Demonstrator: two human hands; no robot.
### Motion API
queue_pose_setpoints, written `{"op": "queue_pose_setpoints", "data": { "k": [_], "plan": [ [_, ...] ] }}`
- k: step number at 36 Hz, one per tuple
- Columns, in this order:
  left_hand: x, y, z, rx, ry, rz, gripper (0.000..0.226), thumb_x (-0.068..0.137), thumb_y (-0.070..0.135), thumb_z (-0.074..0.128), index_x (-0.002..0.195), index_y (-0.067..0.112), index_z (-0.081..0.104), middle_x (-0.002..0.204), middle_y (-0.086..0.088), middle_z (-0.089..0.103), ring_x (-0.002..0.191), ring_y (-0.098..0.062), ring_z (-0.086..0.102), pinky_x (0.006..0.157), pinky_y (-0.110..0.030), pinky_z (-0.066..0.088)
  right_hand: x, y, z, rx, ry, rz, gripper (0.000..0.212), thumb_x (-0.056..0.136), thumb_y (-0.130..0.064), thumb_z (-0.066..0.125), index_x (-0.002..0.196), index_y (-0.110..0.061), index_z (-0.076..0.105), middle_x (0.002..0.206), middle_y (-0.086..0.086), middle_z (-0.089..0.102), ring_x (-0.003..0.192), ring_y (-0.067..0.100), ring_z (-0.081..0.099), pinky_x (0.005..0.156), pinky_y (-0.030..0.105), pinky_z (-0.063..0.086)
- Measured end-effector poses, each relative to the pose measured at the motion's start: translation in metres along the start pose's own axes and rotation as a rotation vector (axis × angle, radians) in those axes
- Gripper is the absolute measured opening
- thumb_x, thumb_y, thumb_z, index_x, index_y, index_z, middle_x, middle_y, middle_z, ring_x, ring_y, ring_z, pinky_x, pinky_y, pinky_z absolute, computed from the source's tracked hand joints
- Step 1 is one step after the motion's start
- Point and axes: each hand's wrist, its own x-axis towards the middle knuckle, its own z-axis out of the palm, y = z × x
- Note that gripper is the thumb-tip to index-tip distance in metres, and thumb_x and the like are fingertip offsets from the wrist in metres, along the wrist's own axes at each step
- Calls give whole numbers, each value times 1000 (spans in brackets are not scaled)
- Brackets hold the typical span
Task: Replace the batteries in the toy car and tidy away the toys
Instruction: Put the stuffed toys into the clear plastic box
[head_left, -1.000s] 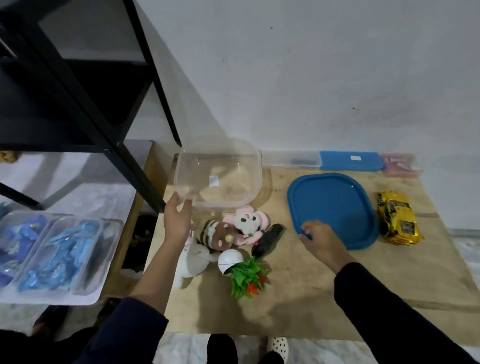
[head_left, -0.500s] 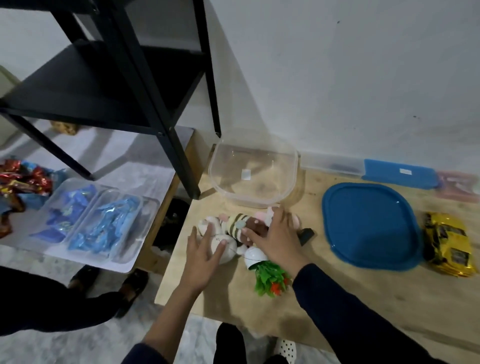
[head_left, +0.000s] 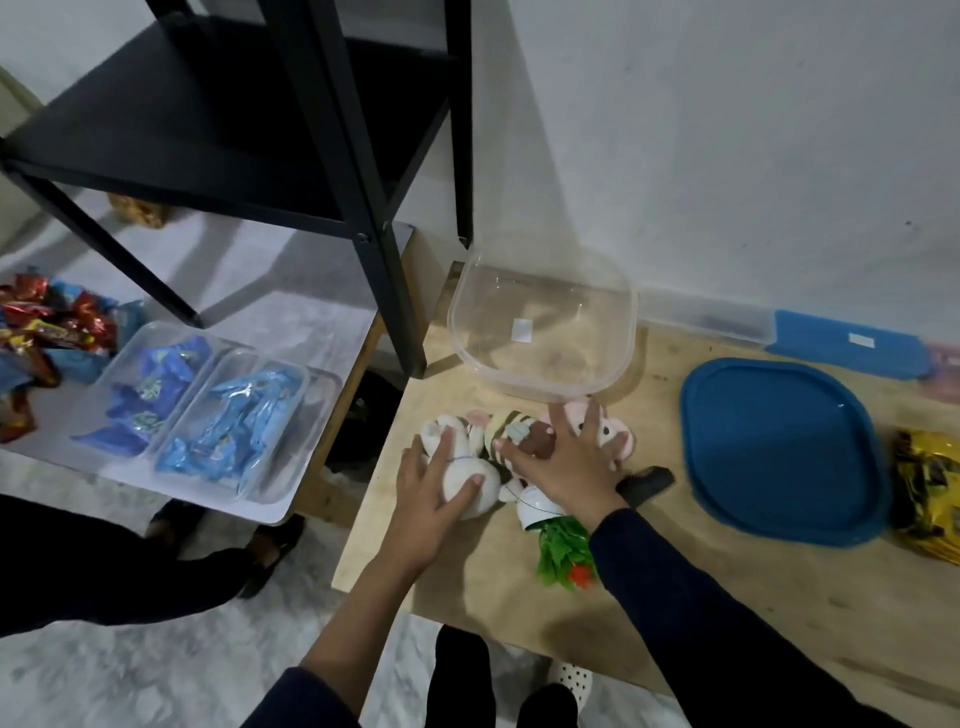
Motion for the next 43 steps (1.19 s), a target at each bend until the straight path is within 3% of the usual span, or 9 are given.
{"op": "queue_pose_setpoints", "data": {
  "k": [4,9,13,17,21,25,32,37,43],
  "plan": [
    [-2,3,0,-10,-4,3,81,72,74,45,144,49,18,157,-5,8,146,-19,5,117,-44,19,1,1,2,63,3,-2,106,58,-87,50,144,-47,5,155,-7,-22,137,46,-22,108,67,13],
    [-6,10,0,-6,-5,-9,82,69,77,50,140,53,17,158,-4,5,146,-18,1,117,-40,17,-2,-3,2,65,54,-10,97,62,-82,54,143,-45,16,155,-11,-10,140,41,-7,107,61,18],
    [-9,18,1,45,-16,-28,90,74,57,67,147,44,15,159,-5,-3,146,-17,-6,114,-37,14,-3,-2,4,82,123,-56,92,63,-76,61,141,-40,29,153,-10,4,138,37,7,104,55,25],
    [-9,22,3,83,9,-15,92,75,49,72,147,39,15,158,-10,1,146,-21,-4,114,-39,16,0,0,6,141,141,-90,88,62,-70,67,138,-37,37,150,-7,13,135,33,18,102,47,32],
    [-5,25,4,151,29,-14,102,63,66,66,148,35,17,155,-11,15,141,-26,10,111,-41,21,4,2,7,213,153,-122,84,60,-65,73,133,-34,46,143,-3,24,129,31,27,104,41,36],
    [-4,29,5,124,49,-81,112,45,70,49,147,37,18,148,-9,20,133,-28,17,103,-40,28,1,3,5,215,193,-173,71,64,-56,76,127,-31,53,136,-5,32,121,23,31,95,27,30],
    [-3,27,7,98,64,-122,104,53,49,64,147,36,21,146,-7,22,128,-30,22,96,-36,28,2,3,7,190,216,-232,60,66,-50,77,119,-28,59,123,-2,43,114,22,43,73,8,15],
    [-6,27,6,56,73,-140,114,40,62,54,147,36,24,145,-6,25,126,-29,23,92,-31,24,2,5,7,176,221,-271,61,67,-47,78,120,-26,60,121,-1,43,112,21,42,73,6,16],
    [-16,17,4,-3,117,-123,112,39,63,54,145,36,29,145,-5,29,125,-25,25,94,-29,24,-1,8,3,137,232,-358,60,62,-46,81,116,-26,62,124,-2,43,111,20,41,82,15,24]
  ]
}}
